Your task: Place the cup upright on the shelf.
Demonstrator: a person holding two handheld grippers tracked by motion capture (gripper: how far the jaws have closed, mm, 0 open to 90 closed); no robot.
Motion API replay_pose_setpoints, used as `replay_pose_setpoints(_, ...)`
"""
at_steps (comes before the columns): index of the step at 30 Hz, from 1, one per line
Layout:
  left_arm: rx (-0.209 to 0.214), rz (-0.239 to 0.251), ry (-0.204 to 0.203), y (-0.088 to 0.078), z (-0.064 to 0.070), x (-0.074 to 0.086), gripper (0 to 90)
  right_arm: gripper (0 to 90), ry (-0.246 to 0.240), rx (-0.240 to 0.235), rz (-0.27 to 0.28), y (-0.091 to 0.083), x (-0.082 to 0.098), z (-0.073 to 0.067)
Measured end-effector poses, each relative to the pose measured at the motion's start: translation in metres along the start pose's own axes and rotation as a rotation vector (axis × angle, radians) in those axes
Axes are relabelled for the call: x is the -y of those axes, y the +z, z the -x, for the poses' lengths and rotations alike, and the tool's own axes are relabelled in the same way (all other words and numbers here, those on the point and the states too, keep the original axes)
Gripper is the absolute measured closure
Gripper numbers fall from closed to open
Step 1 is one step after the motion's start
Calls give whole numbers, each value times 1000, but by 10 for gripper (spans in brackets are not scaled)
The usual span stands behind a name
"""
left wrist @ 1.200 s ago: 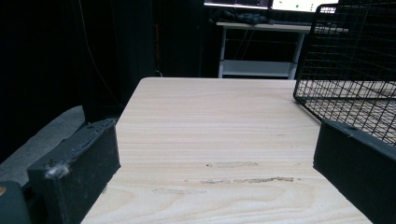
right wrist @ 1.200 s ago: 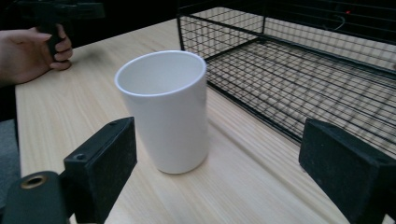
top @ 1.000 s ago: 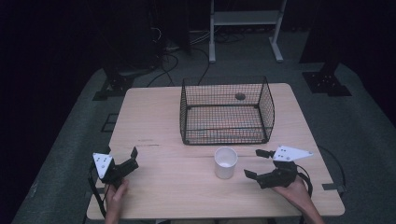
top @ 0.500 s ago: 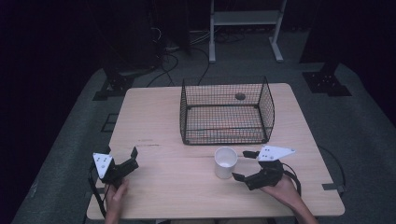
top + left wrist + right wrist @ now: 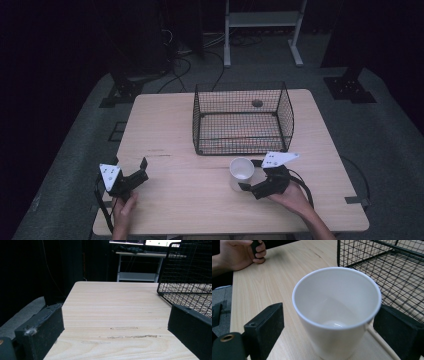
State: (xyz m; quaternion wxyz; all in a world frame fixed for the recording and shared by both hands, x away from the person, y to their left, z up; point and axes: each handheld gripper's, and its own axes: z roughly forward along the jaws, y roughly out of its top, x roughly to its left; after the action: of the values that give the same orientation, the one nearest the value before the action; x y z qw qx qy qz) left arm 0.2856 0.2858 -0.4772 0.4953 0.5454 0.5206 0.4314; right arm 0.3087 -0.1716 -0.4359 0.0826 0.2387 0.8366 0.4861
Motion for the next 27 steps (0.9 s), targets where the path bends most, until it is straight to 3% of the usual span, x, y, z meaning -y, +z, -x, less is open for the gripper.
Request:
replay_pose_setpoints(6, 1, 0, 0, 0, 0, 0, 0, 96, -8, -12, -18, 10, -5, 2)
replay_pose_setpoints(10, 1, 0, -2, 0, 0, 0, 0, 169, 0, -46, -16, 14, -6, 7)
replay_pose_setpoints(14, 1, 0, -3, 0, 0, 0, 0, 185, -11, -28, -11, 13, -8, 7)
replay_pose_setpoints(20, 1, 0, -1, 0, 0, 0, 0, 191, 13, -104, -17, 11, -22, 10)
replay_pose_setpoints(27, 1, 0, -2, 0, 0, 0, 0, 191, -10, -158, -32, 9, -50, 15)
